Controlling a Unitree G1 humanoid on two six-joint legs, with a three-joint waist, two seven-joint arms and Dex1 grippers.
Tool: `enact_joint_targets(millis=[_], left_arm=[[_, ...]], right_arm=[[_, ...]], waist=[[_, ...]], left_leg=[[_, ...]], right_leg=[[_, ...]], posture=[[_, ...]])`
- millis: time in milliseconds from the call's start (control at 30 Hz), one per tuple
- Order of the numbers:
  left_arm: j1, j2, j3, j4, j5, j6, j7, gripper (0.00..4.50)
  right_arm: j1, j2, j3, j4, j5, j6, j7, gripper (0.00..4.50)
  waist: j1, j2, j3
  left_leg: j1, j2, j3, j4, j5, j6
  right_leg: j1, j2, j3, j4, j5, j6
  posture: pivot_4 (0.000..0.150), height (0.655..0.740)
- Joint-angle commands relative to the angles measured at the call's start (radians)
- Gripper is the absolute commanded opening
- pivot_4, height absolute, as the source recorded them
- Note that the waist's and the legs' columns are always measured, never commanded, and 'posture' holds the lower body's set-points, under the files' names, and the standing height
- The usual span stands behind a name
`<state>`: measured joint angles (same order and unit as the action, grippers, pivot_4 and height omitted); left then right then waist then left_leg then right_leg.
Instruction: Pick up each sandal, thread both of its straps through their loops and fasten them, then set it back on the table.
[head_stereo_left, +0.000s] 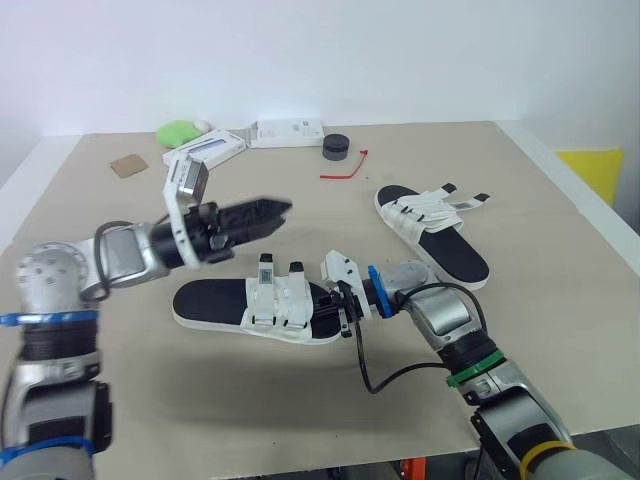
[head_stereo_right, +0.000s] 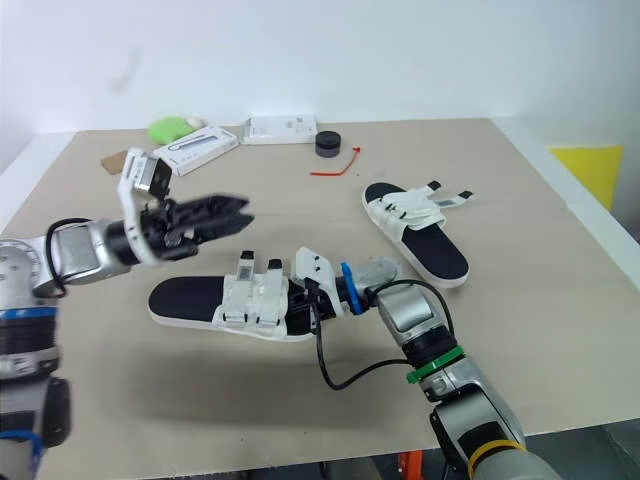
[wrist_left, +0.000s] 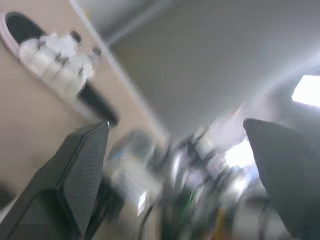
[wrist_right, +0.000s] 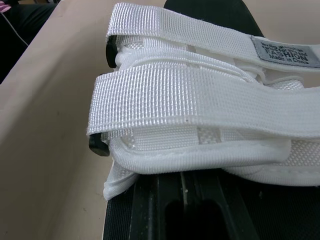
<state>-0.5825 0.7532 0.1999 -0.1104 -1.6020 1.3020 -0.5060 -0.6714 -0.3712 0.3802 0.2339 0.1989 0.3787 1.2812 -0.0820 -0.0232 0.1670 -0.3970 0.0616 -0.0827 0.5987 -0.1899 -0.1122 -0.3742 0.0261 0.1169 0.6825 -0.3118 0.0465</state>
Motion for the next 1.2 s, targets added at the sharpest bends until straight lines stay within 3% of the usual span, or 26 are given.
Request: enact_joint_targets(millis=[33, 133, 233, 500, 767, 967, 1200], left_arm=[[0.057, 0.089, -0.028, -0.105, 0.175, -0.058, -0.262, 4.45], [0.122, 0.14, -0.046, -0.151, 0.289, -0.133, -0.399, 4.45], [0.192, 0.159, -0.041, -0.194, 0.358, -0.187, -0.487, 4.45], [0.327, 0.152, -0.089, -0.285, 0.549, -0.328, -0.562, 4.45], [0.39, 0.074, -0.23, -0.326, 0.84, -0.579, -0.531, 4.45], [0.408, 0.009, -0.263, -0.33, 0.904, -0.638, -0.507, 4.45], [0.386, -0.066, -0.335, -0.297, 1.004, -0.723, -0.495, 4.45]], right_arm=[[-0.003, -0.047, -0.007, -0.002, -0.015, 0.06, -0.001, 0.0], [-0.02, -0.079, -0.021, -0.058, 0.009, 0.112, 0.013, 0.0], [-0.051, -0.13, -0.039, -0.109, 0.031, 0.168, 0.025, 0.0], [-0.102, -0.251, -0.075, -0.219, 0.073, 0.273, 0.043, 0.0], [-0.063, -0.383, -0.137, -0.33, 0.08, 0.284, 0.018, 0.0], [0.041, -0.491, -0.321, -0.492, 0.205, 0.332, 0.011, 0.0], [0.172, -0.511, -0.44, -0.692, 0.312, 0.43, -0.11, 0.0]], waist=[[0.002, 0.0, 0.005], [0.008, 0.0, 0.011], [0.011, -0.001, 0.013], [0.013, -0.001, 0.016], [0.015, 0.001, 0.019], [0.03, 0.001, 0.019], [0.036, 0.001, 0.019]], left_leg=[[0.0, 0.0, 0.0, 0.0, 0.0, 0.0], [-0.002, 0.0, 0.0, 0.0, 0.001, 0.0], [-0.015, -0.003, 0.0, 0.0, 0.001, 0.001], [-0.028, -0.006, 0.0, 0.0, -0.001, 0.004], [-0.028, -0.007, 0.0, 0.001, -0.001, 0.005], [-0.029, -0.009, 0.0, 0.002, -0.001, 0.01], [-0.029, -0.01, 0.0, 0.004, -0.001, 0.012]], right_leg=[[0.0, 0.0, 0.0, 0.0, 0.0, 0.0], [-0.002, 0.0, -0.001, 0.0, 0.0, 0.0], [-0.013, -0.005, -0.001, 0.0, 0.0, 0.001], [-0.026, -0.008, -0.003, -0.001, 0.003, -0.007], [-0.026, -0.009, -0.002, 0.0, 0.002, -0.007], [-0.025, -0.011, -0.002, 0.0, 0.003, -0.006], [-0.023, -0.011, -0.003, 0.0, 0.003, -0.005]], posture=[[0.15, 0.74], [0.15, 0.74], [0.15, 0.74], [0.15, 0.74], [0.15, 0.74], [0.15, 0.74], [0.15, 0.74]])
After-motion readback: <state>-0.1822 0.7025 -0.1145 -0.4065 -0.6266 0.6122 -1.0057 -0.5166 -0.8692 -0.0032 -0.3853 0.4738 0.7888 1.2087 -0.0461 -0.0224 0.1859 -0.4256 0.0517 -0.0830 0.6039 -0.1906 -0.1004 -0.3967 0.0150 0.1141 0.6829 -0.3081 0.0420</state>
